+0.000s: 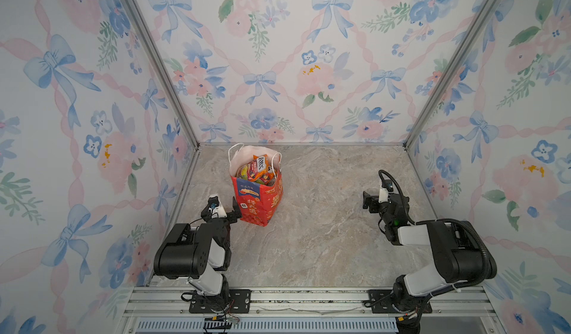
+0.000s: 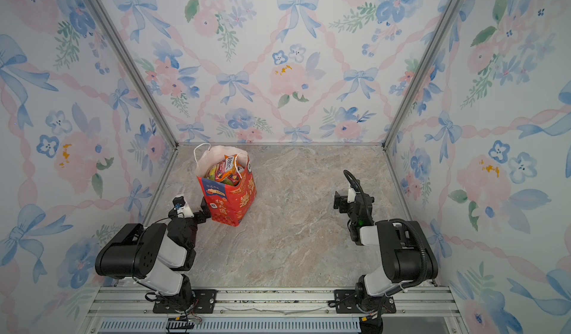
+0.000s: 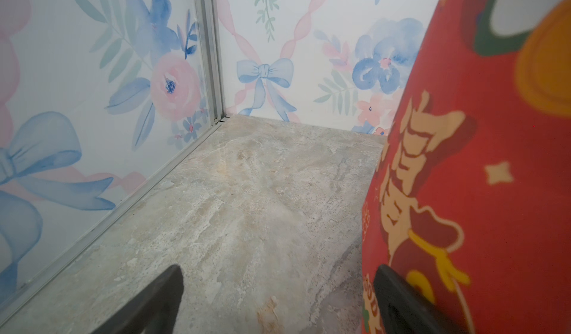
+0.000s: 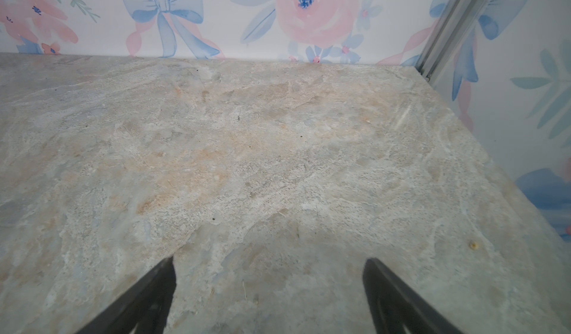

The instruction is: Place the snacks into the paper bag

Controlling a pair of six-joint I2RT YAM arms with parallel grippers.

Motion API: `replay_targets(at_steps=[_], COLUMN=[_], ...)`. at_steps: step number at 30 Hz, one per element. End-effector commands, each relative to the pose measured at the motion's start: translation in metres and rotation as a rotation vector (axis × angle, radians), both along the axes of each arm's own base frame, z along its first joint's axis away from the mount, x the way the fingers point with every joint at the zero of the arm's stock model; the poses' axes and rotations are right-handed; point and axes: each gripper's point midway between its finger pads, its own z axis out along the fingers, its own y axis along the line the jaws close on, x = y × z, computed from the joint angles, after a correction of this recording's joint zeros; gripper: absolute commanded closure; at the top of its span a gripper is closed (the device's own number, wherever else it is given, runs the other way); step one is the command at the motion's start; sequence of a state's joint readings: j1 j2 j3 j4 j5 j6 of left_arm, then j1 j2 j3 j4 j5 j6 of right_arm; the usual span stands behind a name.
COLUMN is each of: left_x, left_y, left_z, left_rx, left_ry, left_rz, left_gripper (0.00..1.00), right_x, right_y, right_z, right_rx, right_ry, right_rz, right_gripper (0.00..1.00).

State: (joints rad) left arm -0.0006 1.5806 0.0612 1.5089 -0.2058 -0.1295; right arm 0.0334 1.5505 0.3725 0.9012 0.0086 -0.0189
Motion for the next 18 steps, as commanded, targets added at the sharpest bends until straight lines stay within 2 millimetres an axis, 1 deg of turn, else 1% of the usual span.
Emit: replay_targets(at_steps=[1, 5, 13, 18], left_x=[0.008, 0.016, 0.022, 0.034], left_y=[0.002, -0.004, -0.012, -0.017], left_z=[0.009, 0.008, 0.006, 0.000], left_rx=[0.028, 0.045, 0.072, 0.091], left_ry=[-0.017, 0.002, 0.023, 0.074], left_rz=[0.018, -0.014, -0.044, -0.058], left_gripper=[0.02, 0.02, 0.02, 0.02], right_x=[0.006, 0.006, 0.006, 0.006], right_y=[-0.001, -0.001, -0.001, -0.002], right_z=[0.010, 0.011, 0.011, 0.010], right_rx=[0.012, 0.012, 0.008, 0.008], right_ry=[-0.030, -0.030, -0.030, -0.029], right_rz=[-0.005, -0.005, -0.008, -0.009], right_gripper=[0.03, 0.03, 0.03, 0.03])
